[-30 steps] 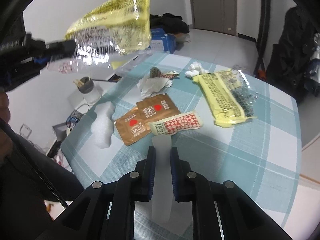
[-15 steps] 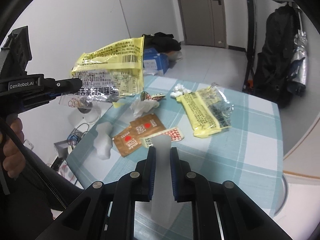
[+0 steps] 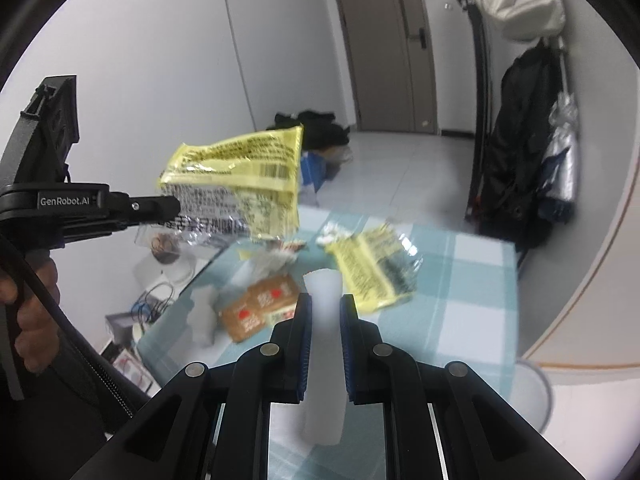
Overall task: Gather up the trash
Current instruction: 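Carry the yellow bag and white strip over the white round bin with both grippers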
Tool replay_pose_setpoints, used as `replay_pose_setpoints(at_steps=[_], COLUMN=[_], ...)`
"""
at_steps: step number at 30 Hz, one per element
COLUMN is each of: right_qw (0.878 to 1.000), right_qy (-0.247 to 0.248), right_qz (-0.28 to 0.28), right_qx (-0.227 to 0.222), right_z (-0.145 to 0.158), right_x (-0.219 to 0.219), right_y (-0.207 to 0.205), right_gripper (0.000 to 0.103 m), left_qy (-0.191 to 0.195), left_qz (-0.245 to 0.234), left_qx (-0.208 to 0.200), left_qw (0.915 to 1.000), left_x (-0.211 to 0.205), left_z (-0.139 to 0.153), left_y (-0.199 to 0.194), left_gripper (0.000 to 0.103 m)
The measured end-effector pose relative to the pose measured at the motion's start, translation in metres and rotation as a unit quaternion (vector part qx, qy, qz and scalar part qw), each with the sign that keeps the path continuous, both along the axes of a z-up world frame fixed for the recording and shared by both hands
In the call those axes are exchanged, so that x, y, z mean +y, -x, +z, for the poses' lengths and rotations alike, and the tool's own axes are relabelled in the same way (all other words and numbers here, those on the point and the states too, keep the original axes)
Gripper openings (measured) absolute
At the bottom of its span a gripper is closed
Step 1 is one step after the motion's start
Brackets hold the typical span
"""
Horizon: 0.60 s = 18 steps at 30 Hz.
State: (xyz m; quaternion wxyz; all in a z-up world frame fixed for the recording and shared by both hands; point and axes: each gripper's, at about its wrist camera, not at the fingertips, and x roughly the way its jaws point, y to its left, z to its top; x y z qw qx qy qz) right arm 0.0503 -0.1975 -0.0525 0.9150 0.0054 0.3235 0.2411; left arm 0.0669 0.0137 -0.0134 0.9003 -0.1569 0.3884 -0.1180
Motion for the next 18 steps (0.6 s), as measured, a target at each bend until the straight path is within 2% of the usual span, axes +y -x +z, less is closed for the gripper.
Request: replay_pose_setpoints(at_steps=[8,18], right_qw=[0.999,0.993], right_qy=[-0.018,-0.026], right_qz=[-0.039,-0.099], right_qx=[-0.027,-0.066], right_z=[0.024,0.070], right_x=[-0.037,-0.117], right_y=[-0.001,-0.019], right_gripper=[0.013,0.013], left_qy=[-0.007,-0.014], left_qz=[-0.035,-0.095], left_qx=[-0.007,0.001], left_qw=[0.9993,0.9954], left_x=[-0.029,-0.090], left_z=[0.008,0.017], left_y=[-0.011,-0.037], left_gripper=[0.007,0.007])
